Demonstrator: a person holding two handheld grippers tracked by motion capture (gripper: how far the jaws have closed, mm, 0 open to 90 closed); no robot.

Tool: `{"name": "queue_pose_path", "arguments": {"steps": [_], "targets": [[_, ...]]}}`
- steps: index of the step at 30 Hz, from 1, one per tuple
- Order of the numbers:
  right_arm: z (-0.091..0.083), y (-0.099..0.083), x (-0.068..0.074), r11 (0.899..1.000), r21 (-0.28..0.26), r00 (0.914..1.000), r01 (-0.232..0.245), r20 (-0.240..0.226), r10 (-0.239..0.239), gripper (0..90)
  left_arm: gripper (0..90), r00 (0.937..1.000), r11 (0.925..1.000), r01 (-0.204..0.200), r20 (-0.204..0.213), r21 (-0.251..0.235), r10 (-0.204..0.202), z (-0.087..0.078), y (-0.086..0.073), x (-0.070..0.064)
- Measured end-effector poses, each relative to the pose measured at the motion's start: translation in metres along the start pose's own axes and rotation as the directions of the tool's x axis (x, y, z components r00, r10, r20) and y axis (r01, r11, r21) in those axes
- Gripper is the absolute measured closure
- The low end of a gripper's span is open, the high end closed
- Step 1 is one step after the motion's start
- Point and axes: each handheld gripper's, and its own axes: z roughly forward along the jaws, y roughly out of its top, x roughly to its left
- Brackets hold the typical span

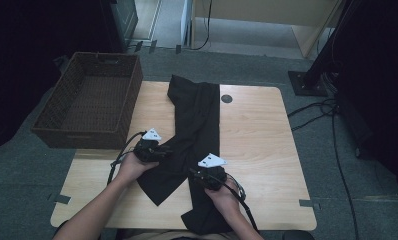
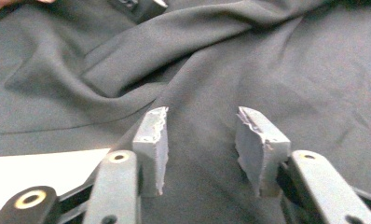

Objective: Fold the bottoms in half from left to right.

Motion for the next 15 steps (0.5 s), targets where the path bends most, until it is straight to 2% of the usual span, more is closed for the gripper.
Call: {"name": "queue_pose_path", "arguments": {"steps": [4, 7, 9, 11, 14, 15], "targets": [[0.000, 0.000, -0.002, 1.000, -0.003, 0.9999, -0.016, -0.001, 0.016, 62.0, 74.9, 0.9994, 0.9997, -0.024, -0.024, -0.008, 0.024, 0.003, 0.001, -0.003], [0.000, 0.001, -0.001, 1.000, -0.003, 1.0000, -0.001, 0.005, 0.001, 64.7, 87.6, 0.9992, 0.9998, -0.012, -0.038, -0.015, 0.011, 0.004, 0.000, -0.002], [0.001, 0.001, -0.001, 1.000, -0.003, 1.0000, -0.001, 0.005, 0.001, 65.4, 90.0, 0.9998, 0.9999, 0.003, -0.019, -0.014, -0.003, 0.004, 0.001, -0.001], [0.001, 0.001, -0.001, 1.000, -0.003, 1.0000, -0.001, 0.005, 0.001, 65.4, 90.0, 1.0000, 1.0000, -0.001, -0.008, -0.001, 0.001, 0.005, 0.002, -0.003], [0.001, 0.001, -0.001, 1.000, -0.003, 1.0000, -0.002, 0.005, 0.002, 65.4, 90.0, 0.9993, 0.9998, -0.005, 0.036, 0.020, 0.004, 0.008, 0.005, -0.010], [0.001, 0.001, -0.001, 1.000, -0.003, 1.0000, -0.002, 0.005, 0.002, 65.4, 90.0, 0.9989, 0.9999, -0.003, 0.046, 0.012, 0.002, 0.010, 0.006, -0.013]]}}
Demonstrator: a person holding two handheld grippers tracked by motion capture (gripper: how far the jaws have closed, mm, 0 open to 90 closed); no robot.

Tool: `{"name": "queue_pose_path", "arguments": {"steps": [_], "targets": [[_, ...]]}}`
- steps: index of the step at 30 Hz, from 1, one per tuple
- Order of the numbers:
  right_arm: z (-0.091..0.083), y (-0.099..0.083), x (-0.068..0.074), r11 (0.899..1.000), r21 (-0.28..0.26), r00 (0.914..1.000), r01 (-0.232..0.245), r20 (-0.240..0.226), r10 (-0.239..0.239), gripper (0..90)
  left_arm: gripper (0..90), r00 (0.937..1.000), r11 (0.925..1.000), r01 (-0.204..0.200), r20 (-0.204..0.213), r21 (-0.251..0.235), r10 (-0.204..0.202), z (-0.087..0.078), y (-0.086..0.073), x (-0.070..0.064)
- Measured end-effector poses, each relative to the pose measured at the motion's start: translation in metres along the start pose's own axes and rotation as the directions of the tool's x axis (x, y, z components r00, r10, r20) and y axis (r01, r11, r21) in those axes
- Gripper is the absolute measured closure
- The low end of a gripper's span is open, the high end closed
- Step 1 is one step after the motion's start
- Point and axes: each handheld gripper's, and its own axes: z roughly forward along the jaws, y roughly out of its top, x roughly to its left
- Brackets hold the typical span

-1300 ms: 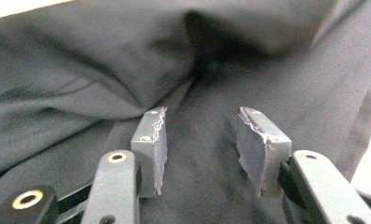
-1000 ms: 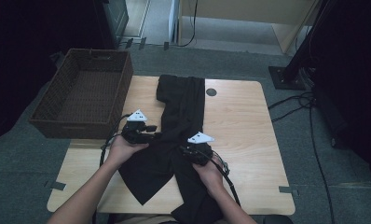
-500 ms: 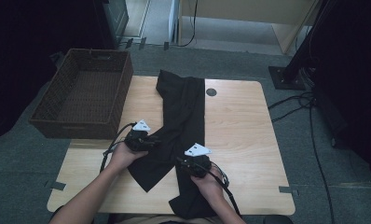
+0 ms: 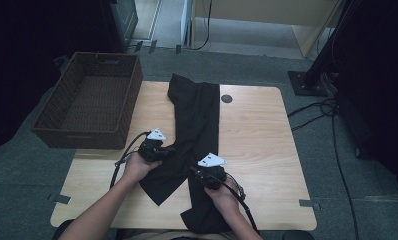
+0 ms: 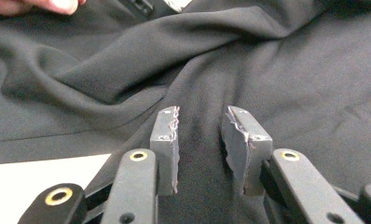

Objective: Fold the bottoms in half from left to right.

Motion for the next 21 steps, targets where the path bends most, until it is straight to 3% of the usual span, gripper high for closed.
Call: {"name": "queue_pose_path", "arguments": {"steps": [3, 7, 11, 14, 21], "targets": [[0.000, 0.000, 0.000, 1.000, 0.000, 1.0000, -0.001, 0.000, 0.001, 65.4, 90.0, 0.9983, 0.9994, -0.006, 0.057, -0.035, 0.008, 0.002, 0.008, -0.011], [0.000, 0.000, 0.000, 1.000, 0.000, 1.0000, 0.000, 0.000, 0.000, 65.4, 90.0, 0.9980, 0.9972, -0.012, 0.061, -0.074, 0.016, -0.004, 0.022, -0.011], [0.000, 0.000, 0.000, 1.000, -0.002, 1.0000, 0.002, 0.000, -0.002, 65.5, 85.9, 0.9997, 0.9947, 0.005, 0.025, -0.103, -0.002, -0.010, 0.034, -0.002], [0.000, 0.000, 0.000, 1.000, -0.002, 1.0000, 0.001, 0.000, -0.001, 65.5, 81.0, 0.9997, 0.9949, 0.017, -0.014, -0.099, -0.019, -0.008, 0.042, 0.010], [0.000, 0.000, 0.001, 1.000, 0.001, 1.0000, 0.000, -0.001, 0.000, 65.5, 81.2, 0.9968, 0.9975, 0.000, -0.080, -0.070, -0.006, 0.017, 0.061, 0.034]]}}
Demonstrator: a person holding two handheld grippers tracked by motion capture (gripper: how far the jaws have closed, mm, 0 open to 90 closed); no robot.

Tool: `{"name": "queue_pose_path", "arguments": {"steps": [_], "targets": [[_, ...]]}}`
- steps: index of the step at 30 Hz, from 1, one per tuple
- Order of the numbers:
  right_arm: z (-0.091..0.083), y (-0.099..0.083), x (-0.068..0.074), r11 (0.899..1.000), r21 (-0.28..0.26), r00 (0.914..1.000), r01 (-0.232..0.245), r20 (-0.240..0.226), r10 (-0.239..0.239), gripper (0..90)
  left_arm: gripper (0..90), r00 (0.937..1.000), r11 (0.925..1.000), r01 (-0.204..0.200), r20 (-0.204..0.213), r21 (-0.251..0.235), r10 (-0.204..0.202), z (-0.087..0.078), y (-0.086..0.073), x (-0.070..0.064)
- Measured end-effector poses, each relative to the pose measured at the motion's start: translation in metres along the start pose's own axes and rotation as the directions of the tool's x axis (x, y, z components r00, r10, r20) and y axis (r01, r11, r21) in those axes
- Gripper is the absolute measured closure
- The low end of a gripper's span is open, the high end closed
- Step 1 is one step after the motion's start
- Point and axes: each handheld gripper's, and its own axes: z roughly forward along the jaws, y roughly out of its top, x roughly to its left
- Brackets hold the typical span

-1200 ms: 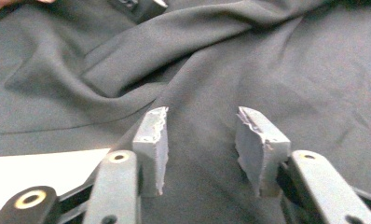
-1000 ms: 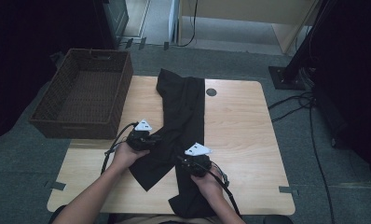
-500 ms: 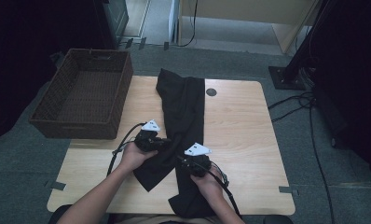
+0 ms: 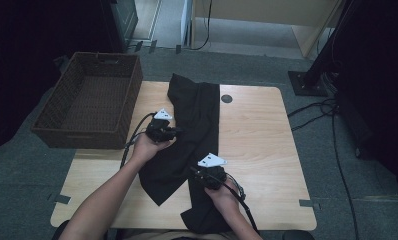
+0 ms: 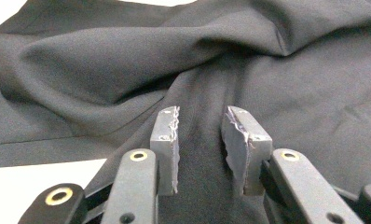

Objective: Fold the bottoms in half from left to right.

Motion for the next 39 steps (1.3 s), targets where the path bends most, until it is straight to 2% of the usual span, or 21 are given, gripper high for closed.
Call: {"name": "queue_pose_path", "arguments": {"steps": [3, 5, 7, 10, 12, 14, 15, 18, 21, 23, 27, 30, 33, 34, 35, 37, 39], "targets": [[0.000, 0.000, 0.000, 1.000, 0.000, 1.0000, 0.002, 0.002, -0.002, 65.4, 78.7, 1.0000, 0.9999, 0.004, -0.008, 0.011, -0.004, 0.017, 0.006, 0.006], [0.000, 0.000, 0.000, 1.000, -0.001, 1.0000, 0.007, -0.001, -0.007, 64.9, 78.1, 0.9998, 0.9993, -0.015, -0.010, 0.034, 0.015, 0.030, 0.007, 0.006], [0.000, 0.000, 0.000, 1.000, -0.001, 1.0000, 0.004, -0.008, -0.004, 63.1, 78.2, 0.9999, 0.9984, -0.014, -0.008, 0.054, 0.015, 0.039, 0.005, 0.005], [0.000, 0.000, -0.002, 1.000, -0.003, 0.9997, -0.006, -0.024, 0.006, 60.3, 79.3, 1.0000, 0.9998, 0.007, 0.005, 0.019, -0.007, 0.040, 0.001, 0.007], [0.001, 0.001, -0.006, 1.000, -0.006, 0.9991, -0.002, -0.043, 0.002, 60.3, 80.7, 1.0000, 0.9996, 0.004, -0.004, 0.029, -0.004, 0.039, 0.002, 0.007], [0.002, 0.004, -0.014, 0.999, -0.028, 0.9995, -0.016, -0.028, 0.015, 57.6, 81.5, 0.9999, 0.9991, -0.005, -0.015, 0.043, 0.006, 0.038, 0.003, 0.006], [0.003, 0.007, -0.022, 0.997, -0.049, 0.9981, -0.055, -0.030, 0.054, 54.8, 81.4, 0.9999, 0.9992, 0.002, -0.011, 0.039, -0.002, 0.038, 0.002, 0.007], [0.007, 0.021, -0.041, 0.990, -0.073, 0.9924, -0.122, -0.024, 0.121, 49.5, 81.4, 0.9988, 0.9984, 0.045, 0.015, 0.033, -0.045, 0.037, 0.001, 0.011], [0.019, 0.035, -0.056, 0.983, -0.100, 0.9884, -0.151, 0.003, 0.152, 43.2, 81.4, 0.9990, 0.9984, 0.042, 0.014, 0.037, -0.042, 0.037, 0.001, 0.010], [0.030, 0.042, -0.061, 0.984, -0.089, 0.9880, -0.152, 0.016, 0.154, 39.5, 81.2, 0.9995, 0.9986, 0.029, 0.009, 0.045, -0.030, 0.036, 0.001, 0.010], [0.052, 0.052, -0.066, 0.987, -0.059, 0.9874, -0.150, 0.040, 0.153, 37.3, 80.7, 0.9987, 0.9979, 0.046, 0.020, 0.045, -0.047, 0.034, 0.000, 0.012], [0.064, 0.056, -0.066, 0.989, -0.013, 0.9876, -0.150, 0.046, 0.150, 41.6, 80.6, 0.9978, 0.9973, 0.060, 0.024, 0.041, -0.061, 0.032, -0.002, 0.015], [0.067, 0.059, -0.064, 0.991, -0.012, 0.9888, -0.131, 0.071, 0.131, 61.2, 79.3, 0.9976, 0.9972, 0.063, 0.027, 0.042, -0.064, 0.030, -0.003, 0.017], [0.067, 0.059, -0.063, 0.994, -0.010, 0.9925, -0.107, 0.058, 0.108, 70.5, 78.1, 0.9976, 0.9973, 0.062, 0.027, 0.039, -0.063, 0.030, -0.003, 0.017], [0.067, 0.059, -0.063, 0.994, -0.011, 0.9928, -0.109, 0.048, 0.110, 75.0, 76.8, 0.9981, 0.9977, 0.054, 0.027, 0.043, -0.055, 0.030, -0.003, 0.017], [0.064, 0.061, -0.062, 0.994, -0.003, 0.9920, -0.113, 0.057, 0.113, 86.8, 73.1, 0.9988, 0.9977, 0.044, 0.020, 0.052, -0.045, 0.029, -0.002, 0.016], [0.058, 0.063, -0.060, 0.995, -0.008, 0.9928, -0.104, 0.059, 0.104, 88.6, 70.8, 0.9994, 0.9975, 0.034, 0.010, 0.061, -0.035, 0.028, -0.001, 0.015]]}}
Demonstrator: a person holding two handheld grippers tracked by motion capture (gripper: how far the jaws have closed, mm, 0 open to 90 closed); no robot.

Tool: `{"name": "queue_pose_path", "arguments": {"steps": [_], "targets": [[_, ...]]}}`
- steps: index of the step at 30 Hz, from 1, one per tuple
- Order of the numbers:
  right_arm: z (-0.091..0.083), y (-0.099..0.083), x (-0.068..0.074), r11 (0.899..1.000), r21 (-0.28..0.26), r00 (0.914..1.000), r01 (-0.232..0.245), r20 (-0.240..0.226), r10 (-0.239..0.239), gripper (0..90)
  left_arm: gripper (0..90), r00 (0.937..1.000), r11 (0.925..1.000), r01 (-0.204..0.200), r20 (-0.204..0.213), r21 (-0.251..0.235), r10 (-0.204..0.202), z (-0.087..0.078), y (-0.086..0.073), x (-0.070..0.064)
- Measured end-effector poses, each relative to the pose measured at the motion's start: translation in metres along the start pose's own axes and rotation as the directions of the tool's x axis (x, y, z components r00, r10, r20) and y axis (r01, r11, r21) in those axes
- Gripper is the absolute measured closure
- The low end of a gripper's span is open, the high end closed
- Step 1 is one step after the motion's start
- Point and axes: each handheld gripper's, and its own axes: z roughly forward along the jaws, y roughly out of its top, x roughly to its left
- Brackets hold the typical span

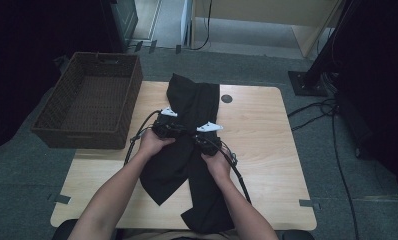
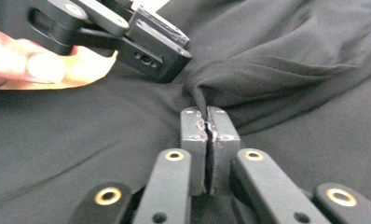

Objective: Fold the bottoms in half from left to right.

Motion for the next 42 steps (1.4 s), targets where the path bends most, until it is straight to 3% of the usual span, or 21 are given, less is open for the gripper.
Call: {"name": "queue_pose_path", "arguments": {"steps": [2, 4, 8, 14, 19, 23, 29, 33, 36, 39, 42], "targets": [[-0.011, 0.002, 0.002, 0.999, -0.038, 0.9999, 0.010, 0.006, -0.010, 89.5, 66.4, 1.0000, 1.0000, -0.003, -0.004, -0.001, 0.003, -0.004, 0.001, 0.001], [-0.025, 0.004, 0.002, 0.997, -0.070, 0.9999, 0.016, 0.003, -0.016, 89.8, 63.2, 0.9996, 0.9991, 0.027, 0.007, -0.032, -0.027, -0.010, 0.001, 0.005], [-0.049, 0.003, -0.004, 0.994, -0.106, 0.9997, 0.023, -0.001, -0.023, 90.0, 62.4, 0.9988, 0.9974, 0.041, -0.022, -0.059, -0.043, -0.019, 0.003, 0.010], [-0.071, -0.013, -0.021, 0.995, -0.102, 0.9998, -0.010, 0.017, 0.011, 89.9, 62.2, 0.9985, 0.9985, 0.011, -0.052, -0.053, -0.013, -0.020, 0.004, 0.008], [-0.084, -0.026, -0.035, 0.993, -0.106, 0.9977, -0.057, 0.031, 0.060, 89.7, 61.4, 0.9972, 0.9976, 0.030, -0.066, -0.063, -0.034, -0.015, 0.004, 0.009], [-0.079, -0.035, -0.043, 0.997, -0.053, 0.9964, -0.047, 0.068, 0.051, 89.2, 59.7, 0.9972, 0.9973, 0.030, -0.067, -0.067, -0.034, -0.011, 0.004, 0.007], [-0.065, -0.045, -0.044, 0.998, -0.010, 0.9966, -0.066, 0.050, 0.067, 88.3, 59.7, 0.9990, 0.9965, -0.011, -0.044, -0.082, 0.007, -0.006, 0.009, -0.004], [-0.058, -0.047, -0.043, 0.997, -0.003, 0.9964, -0.075, 0.040, 0.075, 87.5, 59.8, 0.9998, 0.9946, -0.017, 0.003, -0.102, 0.017, -0.001, 0.011, -0.010], [-0.054, -0.048, -0.043, 0.997, 0.000, 0.9964, -0.075, 0.039, 0.075, 86.7, 59.7, 0.9995, 0.9965, -0.027, 0.013, -0.079, 0.028, 0.005, 0.010, -0.014], [-0.052, -0.049, -0.043, 0.997, -0.002, 0.9965, -0.078, 0.031, 0.078, 83.5, 60.3, 0.9987, 0.9985, -0.050, -0.008, -0.023, 0.050, 0.013, 0.007, -0.015], [-0.053, -0.048, -0.043, 0.997, 0.005, 0.9963, -0.083, 0.026, 0.082, 79.0, 63.9, 0.9979, 0.9978, -0.062, -0.017, -0.020, 0.062, 0.014, 0.006, -0.013]]}}
